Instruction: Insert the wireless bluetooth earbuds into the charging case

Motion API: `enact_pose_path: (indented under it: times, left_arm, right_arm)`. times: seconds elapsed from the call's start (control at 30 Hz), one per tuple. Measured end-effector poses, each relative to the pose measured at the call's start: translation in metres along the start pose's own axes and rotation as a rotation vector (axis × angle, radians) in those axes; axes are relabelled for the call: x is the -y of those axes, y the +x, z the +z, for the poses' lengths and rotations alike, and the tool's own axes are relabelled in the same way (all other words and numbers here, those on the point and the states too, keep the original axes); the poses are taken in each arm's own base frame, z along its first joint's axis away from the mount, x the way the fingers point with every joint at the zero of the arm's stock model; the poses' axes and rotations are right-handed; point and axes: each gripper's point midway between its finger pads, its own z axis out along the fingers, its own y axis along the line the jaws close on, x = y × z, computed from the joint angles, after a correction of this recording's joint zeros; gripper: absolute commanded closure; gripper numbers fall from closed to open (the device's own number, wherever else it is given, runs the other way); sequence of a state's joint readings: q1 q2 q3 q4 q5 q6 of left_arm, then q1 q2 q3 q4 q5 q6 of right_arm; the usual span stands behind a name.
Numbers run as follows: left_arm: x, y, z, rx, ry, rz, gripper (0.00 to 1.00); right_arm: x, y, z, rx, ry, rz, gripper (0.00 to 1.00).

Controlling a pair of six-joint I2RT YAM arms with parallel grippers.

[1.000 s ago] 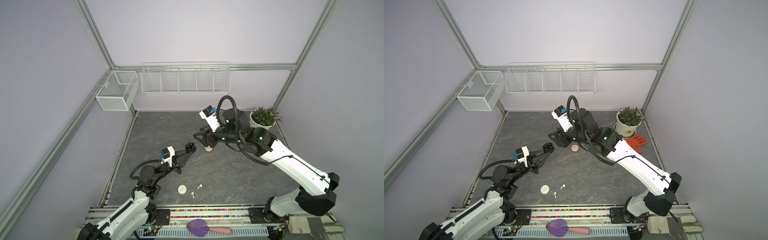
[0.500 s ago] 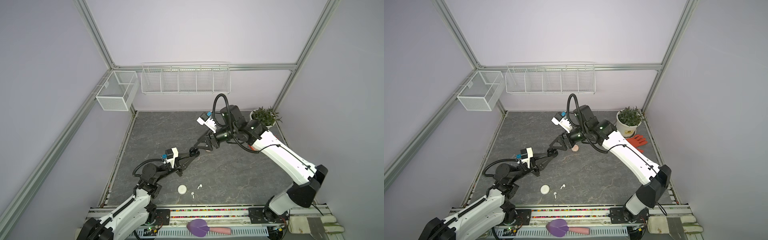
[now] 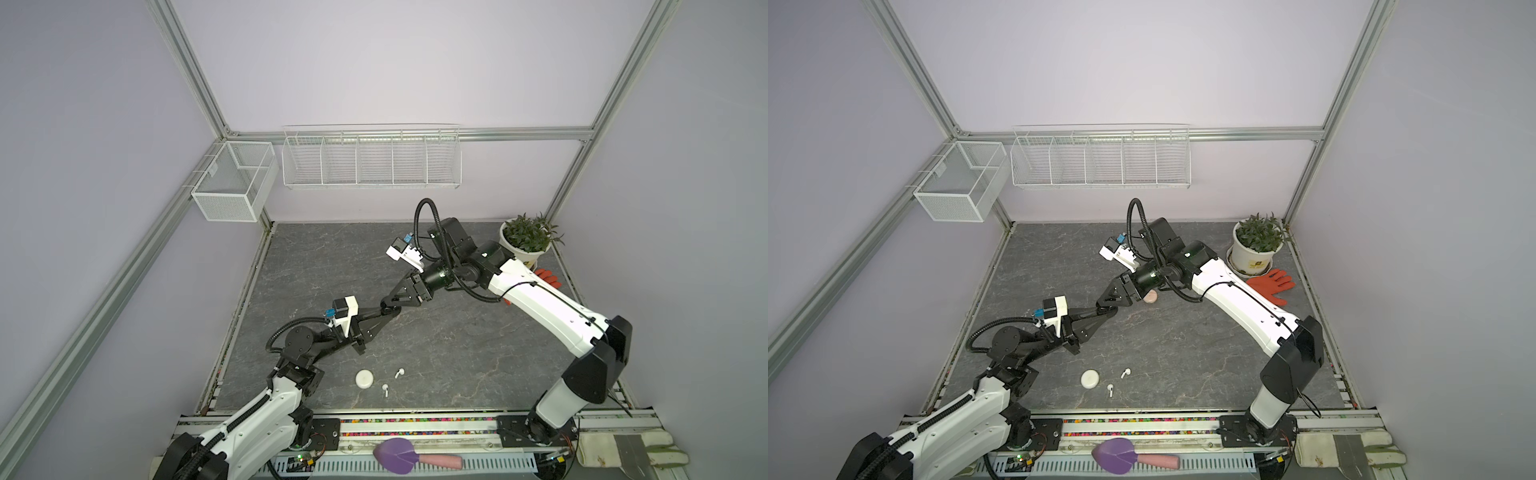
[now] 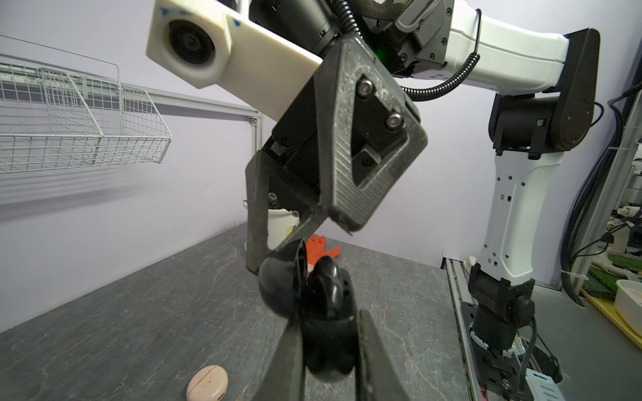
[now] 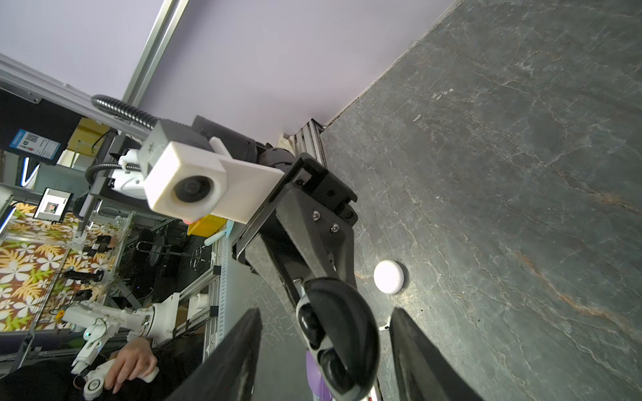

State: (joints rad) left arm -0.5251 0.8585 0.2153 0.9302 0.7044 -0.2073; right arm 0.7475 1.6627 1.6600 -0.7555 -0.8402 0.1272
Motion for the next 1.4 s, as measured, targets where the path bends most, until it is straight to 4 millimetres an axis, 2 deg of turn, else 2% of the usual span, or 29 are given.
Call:
enact_pose_path:
  times: [0.17, 0.37, 0.77, 0.93, 1.1, 1.2, 1.4]
  left_arm:
    - [0.001, -0.001, 0.000, 0.002, 0.003, 0.002, 1.00]
    - [0.001, -0.001, 0.001, 0.001, 0.004, 0.001, 1.00]
    - [-0.004, 0.004, 0.001, -0.016, -0.023, -0.019, 1.00]
    - [-0.005, 0.002, 0.002, -0.014, -0.025, -0.018, 1.00]
    - [-0.005, 0.001, 0.003, -0.013, -0.020, -0.024, 1.00]
    - [-0.004, 0.002, 0.004, -0.015, -0.014, -0.026, 1.00]
    - [-0.002, 0.002, 0.004, -0.014, 0.002, -0.032, 1.00]
  right_arm:
    - [-0.002, 0.001, 0.000, -0.003, -0.021, 0.003, 0.46]
    - [-0.004, 0.001, -0.002, 0.003, -0.029, -0.001, 0.46]
    - [-0.024, 0.004, -0.015, 0.026, -0.051, -0.065, 0.47]
    - [-0.024, 0.007, -0.026, 0.031, 0.034, -0.255, 0.42]
    - [-0.027, 0.022, -0.043, 0.024, 0.129, -0.640, 0.43]
    - [-0.027, 0.026, -0.048, 0.002, 0.167, -0.813, 0.46]
    - [-0.013, 0.031, -0.041, -0.095, 0.154, -0.948, 0.48]
